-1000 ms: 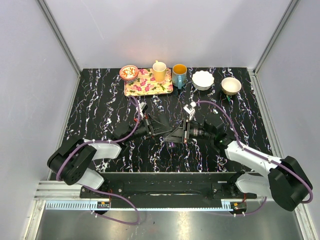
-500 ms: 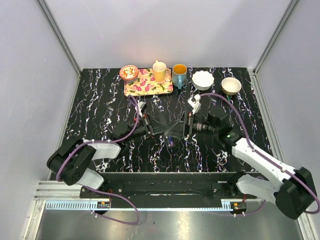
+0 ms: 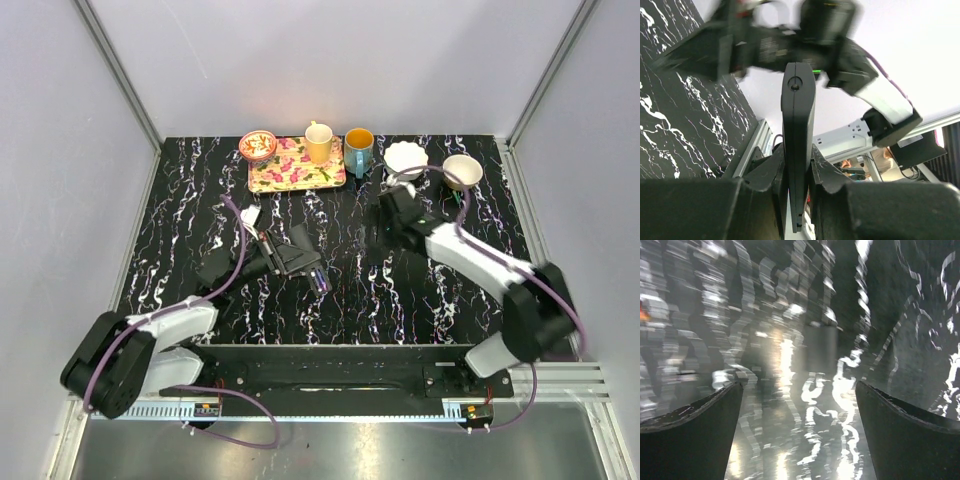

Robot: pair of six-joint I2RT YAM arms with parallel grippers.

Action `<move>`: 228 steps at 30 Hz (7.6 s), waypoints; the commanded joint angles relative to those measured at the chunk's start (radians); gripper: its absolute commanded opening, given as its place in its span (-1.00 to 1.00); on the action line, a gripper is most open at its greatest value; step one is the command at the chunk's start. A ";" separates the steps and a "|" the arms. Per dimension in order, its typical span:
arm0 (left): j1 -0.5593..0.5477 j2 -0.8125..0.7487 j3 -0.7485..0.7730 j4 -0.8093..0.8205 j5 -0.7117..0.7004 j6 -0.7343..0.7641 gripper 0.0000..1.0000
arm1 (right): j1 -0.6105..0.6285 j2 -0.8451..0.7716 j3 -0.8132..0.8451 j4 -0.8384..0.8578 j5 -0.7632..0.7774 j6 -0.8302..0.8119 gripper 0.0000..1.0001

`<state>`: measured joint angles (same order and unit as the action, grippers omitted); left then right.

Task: Load the batteries into the remote control
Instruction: Pick up the battery cover at the center of the board, then load the battery cover into the remote control.

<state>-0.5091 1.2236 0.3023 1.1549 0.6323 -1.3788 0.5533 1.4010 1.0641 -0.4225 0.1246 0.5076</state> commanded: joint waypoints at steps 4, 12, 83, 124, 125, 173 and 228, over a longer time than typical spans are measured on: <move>0.004 -0.223 -0.008 -0.323 -0.058 0.224 -1.00 | -0.003 0.271 0.094 -0.105 0.141 -0.066 0.92; 0.004 -0.257 -0.035 -0.312 -0.051 0.229 -1.00 | -0.004 0.374 0.132 -0.073 0.084 -0.109 0.68; -0.008 0.080 0.089 -0.071 -0.094 0.126 -1.00 | 0.042 -0.029 0.157 -0.478 -0.086 -0.136 -0.81; -0.143 0.456 0.196 0.175 -0.232 -0.098 -1.00 | 0.372 0.234 0.567 -0.759 -0.013 -0.198 -1.00; -0.143 0.459 0.196 0.177 -0.229 -0.100 -1.00 | 0.370 0.234 0.562 -0.751 -0.008 -0.195 -1.00; -0.146 0.461 0.184 0.273 -0.209 -0.147 -1.00 | 0.370 0.268 0.496 -0.708 0.000 -0.202 -1.00; -0.174 0.498 0.158 0.474 -0.214 -0.200 -1.00 | 0.333 0.176 0.493 -0.684 -0.109 -0.162 -0.57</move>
<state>-0.6762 1.7111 0.4641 1.2366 0.4232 -1.5578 0.8955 1.6287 1.5494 -1.1191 0.0555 0.3382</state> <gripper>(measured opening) 0.206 0.445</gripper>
